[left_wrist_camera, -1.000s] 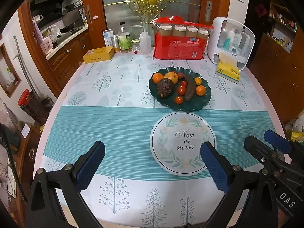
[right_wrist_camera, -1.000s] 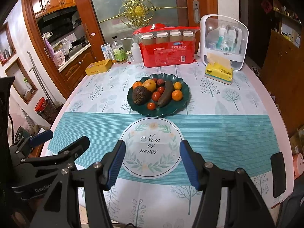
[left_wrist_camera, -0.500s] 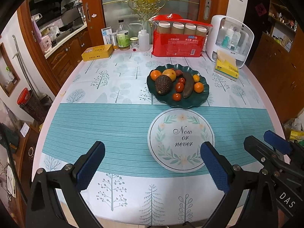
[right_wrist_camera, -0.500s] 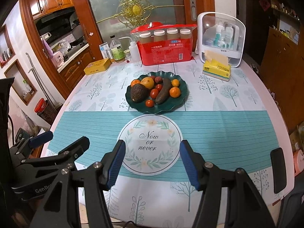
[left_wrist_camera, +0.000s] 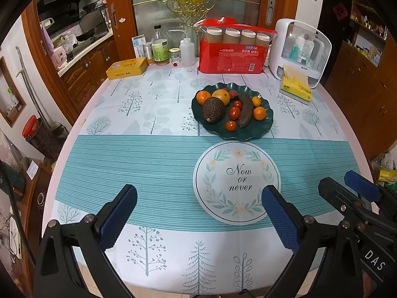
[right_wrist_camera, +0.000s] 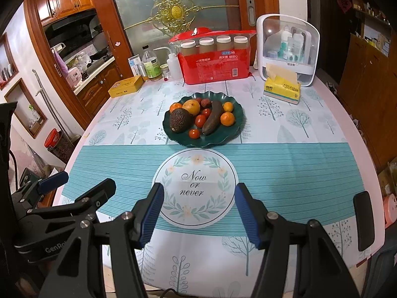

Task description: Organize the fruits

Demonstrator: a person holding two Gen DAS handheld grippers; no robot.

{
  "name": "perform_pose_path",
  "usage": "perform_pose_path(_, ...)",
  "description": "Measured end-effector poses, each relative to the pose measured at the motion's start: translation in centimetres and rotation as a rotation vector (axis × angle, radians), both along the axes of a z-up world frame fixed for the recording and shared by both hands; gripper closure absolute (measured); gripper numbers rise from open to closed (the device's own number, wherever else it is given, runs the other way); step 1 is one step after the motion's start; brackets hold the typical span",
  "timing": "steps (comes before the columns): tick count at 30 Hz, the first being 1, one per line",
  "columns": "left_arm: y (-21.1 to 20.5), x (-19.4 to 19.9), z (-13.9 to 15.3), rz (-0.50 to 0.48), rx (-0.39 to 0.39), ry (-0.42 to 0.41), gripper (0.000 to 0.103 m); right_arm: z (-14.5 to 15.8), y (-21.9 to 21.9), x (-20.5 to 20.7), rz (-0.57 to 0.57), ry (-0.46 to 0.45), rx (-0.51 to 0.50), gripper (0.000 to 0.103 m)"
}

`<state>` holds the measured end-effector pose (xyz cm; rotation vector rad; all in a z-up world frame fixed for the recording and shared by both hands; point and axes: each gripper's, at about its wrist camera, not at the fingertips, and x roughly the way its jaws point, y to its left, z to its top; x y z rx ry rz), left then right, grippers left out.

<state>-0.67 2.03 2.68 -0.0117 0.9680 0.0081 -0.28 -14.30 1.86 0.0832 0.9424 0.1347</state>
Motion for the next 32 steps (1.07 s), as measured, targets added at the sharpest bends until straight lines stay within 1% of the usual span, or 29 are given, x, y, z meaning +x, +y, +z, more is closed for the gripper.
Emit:
perform_pose_path(18,0.8,0.1,-0.3,0.004,0.000,0.011,0.003,-0.5,0.7,0.2,-0.001,0.015,0.010,0.043)
perform_pose_path(32,1.1,0.3,-0.8,-0.011,0.003,0.030,0.003,-1.0,0.7,0.2,-0.017,0.034,0.019,0.043)
